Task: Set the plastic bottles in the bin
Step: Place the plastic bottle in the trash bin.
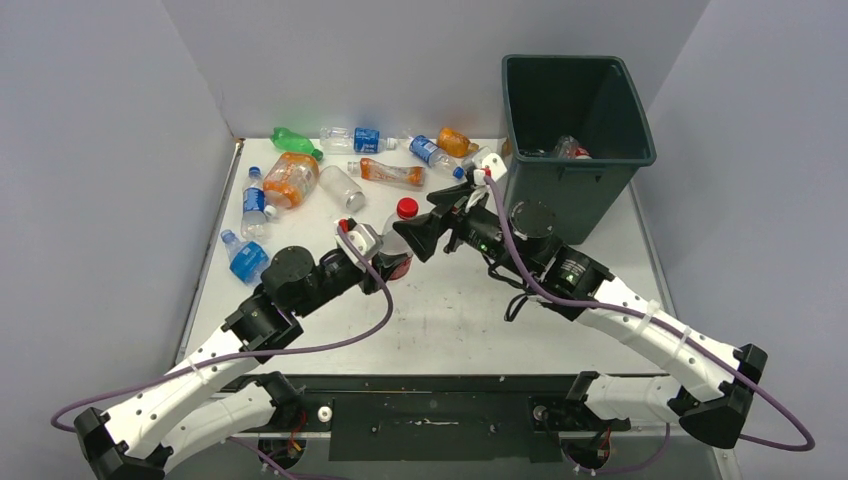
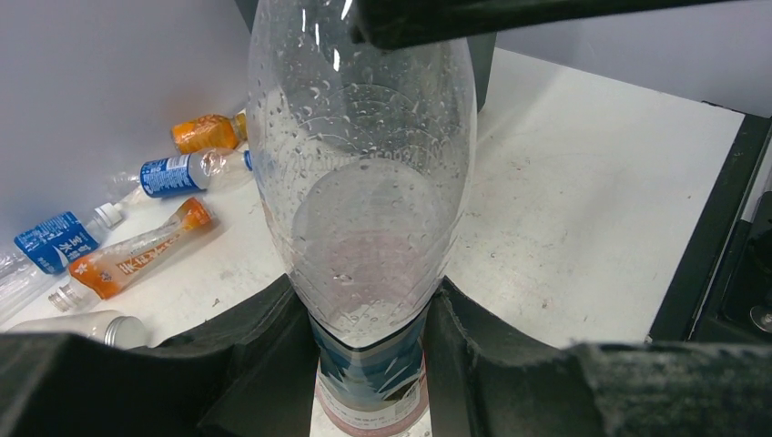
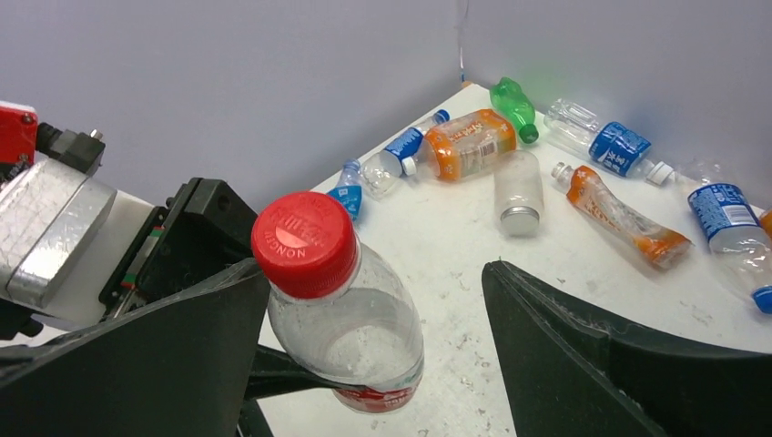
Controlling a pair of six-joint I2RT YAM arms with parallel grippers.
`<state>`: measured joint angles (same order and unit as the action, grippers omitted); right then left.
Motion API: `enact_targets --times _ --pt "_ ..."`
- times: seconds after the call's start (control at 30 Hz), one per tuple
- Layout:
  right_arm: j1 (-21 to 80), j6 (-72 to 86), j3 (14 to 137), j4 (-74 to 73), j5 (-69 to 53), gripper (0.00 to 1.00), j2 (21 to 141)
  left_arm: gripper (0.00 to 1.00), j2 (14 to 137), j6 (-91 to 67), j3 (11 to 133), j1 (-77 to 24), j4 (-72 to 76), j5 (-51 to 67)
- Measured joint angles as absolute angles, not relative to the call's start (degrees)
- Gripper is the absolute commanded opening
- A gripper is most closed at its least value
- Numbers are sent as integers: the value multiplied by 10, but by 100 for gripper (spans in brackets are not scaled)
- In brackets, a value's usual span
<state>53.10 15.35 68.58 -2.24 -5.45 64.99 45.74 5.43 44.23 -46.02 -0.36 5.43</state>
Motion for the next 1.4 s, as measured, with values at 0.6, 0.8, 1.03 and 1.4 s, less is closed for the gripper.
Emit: enact_targets --times 0.6,0.8,1.03,1.4 --pt "537 165 699 10 -78 5 685 100 430 52 408 -460 11 52" --pt "536 136 755 -57 -27 5 684 96 409 51 396 -460 41 58" --pt "532 61 851 -99 143 5 649 96 394 48 376 -460 70 32" --pt "417 -112 846 212 417 5 627 96 402 36 361 -459 80 6"
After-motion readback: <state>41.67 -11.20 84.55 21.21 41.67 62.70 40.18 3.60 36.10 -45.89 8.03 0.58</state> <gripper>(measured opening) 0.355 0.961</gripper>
